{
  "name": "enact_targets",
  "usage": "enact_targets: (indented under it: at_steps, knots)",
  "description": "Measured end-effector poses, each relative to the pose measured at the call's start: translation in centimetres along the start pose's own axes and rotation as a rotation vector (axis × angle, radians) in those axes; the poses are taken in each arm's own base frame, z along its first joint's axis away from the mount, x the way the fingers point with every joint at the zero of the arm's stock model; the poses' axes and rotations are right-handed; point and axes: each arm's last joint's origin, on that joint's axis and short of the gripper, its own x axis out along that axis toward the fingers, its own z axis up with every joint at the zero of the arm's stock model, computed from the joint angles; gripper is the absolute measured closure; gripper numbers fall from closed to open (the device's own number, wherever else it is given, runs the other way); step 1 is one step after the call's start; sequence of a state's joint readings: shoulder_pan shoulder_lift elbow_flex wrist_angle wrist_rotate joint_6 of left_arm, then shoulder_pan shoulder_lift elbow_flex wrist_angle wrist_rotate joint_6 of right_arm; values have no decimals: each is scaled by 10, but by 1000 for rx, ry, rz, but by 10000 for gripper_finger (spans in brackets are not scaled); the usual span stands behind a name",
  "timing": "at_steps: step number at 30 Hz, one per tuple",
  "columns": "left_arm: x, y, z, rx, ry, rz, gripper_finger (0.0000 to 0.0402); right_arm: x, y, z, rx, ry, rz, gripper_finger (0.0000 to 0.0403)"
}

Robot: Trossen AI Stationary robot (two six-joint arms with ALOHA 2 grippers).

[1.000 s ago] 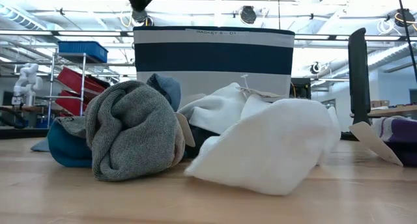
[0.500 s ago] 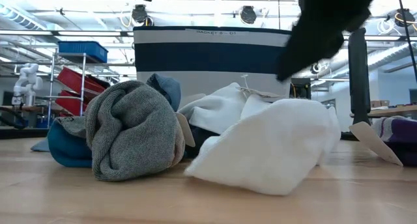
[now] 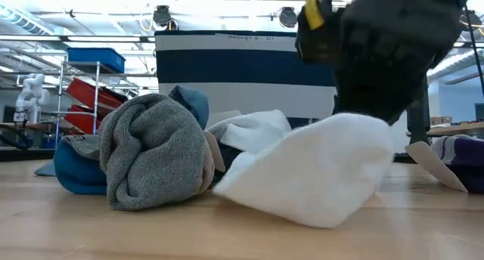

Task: Sort clothes
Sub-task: Put the white pair of socks into the blue laundry organizer

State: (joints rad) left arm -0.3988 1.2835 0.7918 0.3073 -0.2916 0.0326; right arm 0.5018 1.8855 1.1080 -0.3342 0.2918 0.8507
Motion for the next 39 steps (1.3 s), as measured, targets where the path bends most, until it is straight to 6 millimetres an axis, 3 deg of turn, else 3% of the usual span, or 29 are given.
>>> enact_targets:
  at_steps: [5, 11, 13, 17, 32, 39]
  knots:
    - [0, 0, 0, -1, -1, -1, 194, 5, -6, -7, -4, 53, -77, 239]
    - [0, 0, 1, -3, -6, -2, 194, -2, -12, -10, -17, 104, -126, 363]
    - [0, 0, 1, -2, -6, -1, 194, -7, -13, -10, -28, 109, -128, 387]
    - [0, 0, 1, -3, -6, -2, 194, -24, -15, -5, -40, 102, -107, 380]
    - [0, 0, 0, -5, -5, -2, 194, -144, -30, 27, -30, -274, 9, 392]
    - [0, -1, 0, -28, -6, -34, 194, -168, -34, 34, -68, -390, 38, 391]
